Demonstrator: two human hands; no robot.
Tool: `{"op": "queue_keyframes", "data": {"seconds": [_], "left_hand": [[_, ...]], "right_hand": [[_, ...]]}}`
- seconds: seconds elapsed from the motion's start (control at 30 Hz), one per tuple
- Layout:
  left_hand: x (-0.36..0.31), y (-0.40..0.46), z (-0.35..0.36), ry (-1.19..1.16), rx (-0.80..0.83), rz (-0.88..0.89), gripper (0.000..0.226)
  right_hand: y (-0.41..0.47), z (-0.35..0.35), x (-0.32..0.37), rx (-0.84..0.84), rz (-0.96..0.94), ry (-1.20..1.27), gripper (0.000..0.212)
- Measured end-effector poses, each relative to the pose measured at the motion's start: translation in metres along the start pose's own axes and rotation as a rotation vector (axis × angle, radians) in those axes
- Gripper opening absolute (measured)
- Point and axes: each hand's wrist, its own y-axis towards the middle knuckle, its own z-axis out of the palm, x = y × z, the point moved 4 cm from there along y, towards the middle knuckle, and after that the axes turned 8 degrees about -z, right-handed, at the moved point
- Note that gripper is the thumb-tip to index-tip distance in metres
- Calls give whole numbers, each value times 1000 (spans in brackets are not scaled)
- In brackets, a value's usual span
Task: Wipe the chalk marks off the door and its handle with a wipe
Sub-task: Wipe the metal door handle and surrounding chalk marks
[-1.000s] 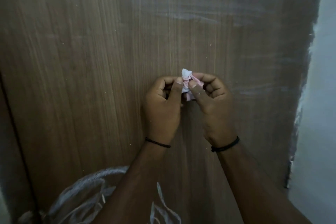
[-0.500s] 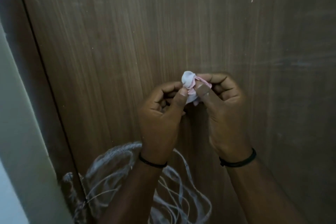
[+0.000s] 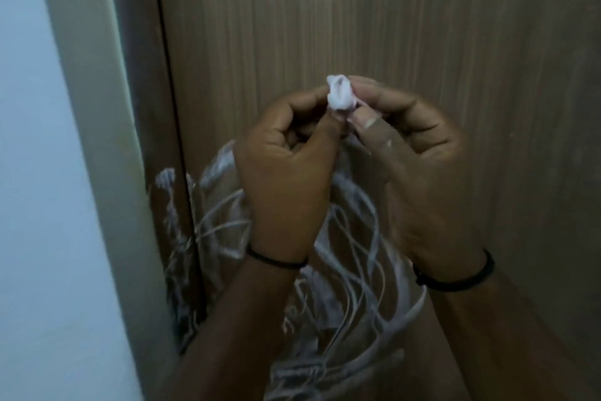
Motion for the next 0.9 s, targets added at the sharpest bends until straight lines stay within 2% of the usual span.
{"op": "queue_keyframes", "data": {"seconds": [0.2, 0.33, 0.43, 0.6, 0.67, 0.77, 0.9], "left_hand": [[3, -54, -38, 76, 74, 53, 13], [5, -87, -55, -22, 96, -69, 17], [1, -103, -62, -13, 127, -131, 12], [0, -115, -74, -30, 182, -280, 26], [1, -118, -78, -34, 222, -353, 20], [3, -122, -84, -18, 287, -444, 14], [3, -123, -96, 68, 341, -409, 22]], "right_hand": [[-64, 8, 11, -38, 34, -48, 21], [-97, 14, 21, -5, 62, -78, 21], [-108, 13, 34, 79, 70, -127, 23], [-119, 10, 48, 247, 71, -412, 38], [-121, 9, 49, 280, 53, -554, 35], [-121, 11, 45, 282, 61, -621, 23], [-127, 18, 30, 264, 121, -624, 6]]}}
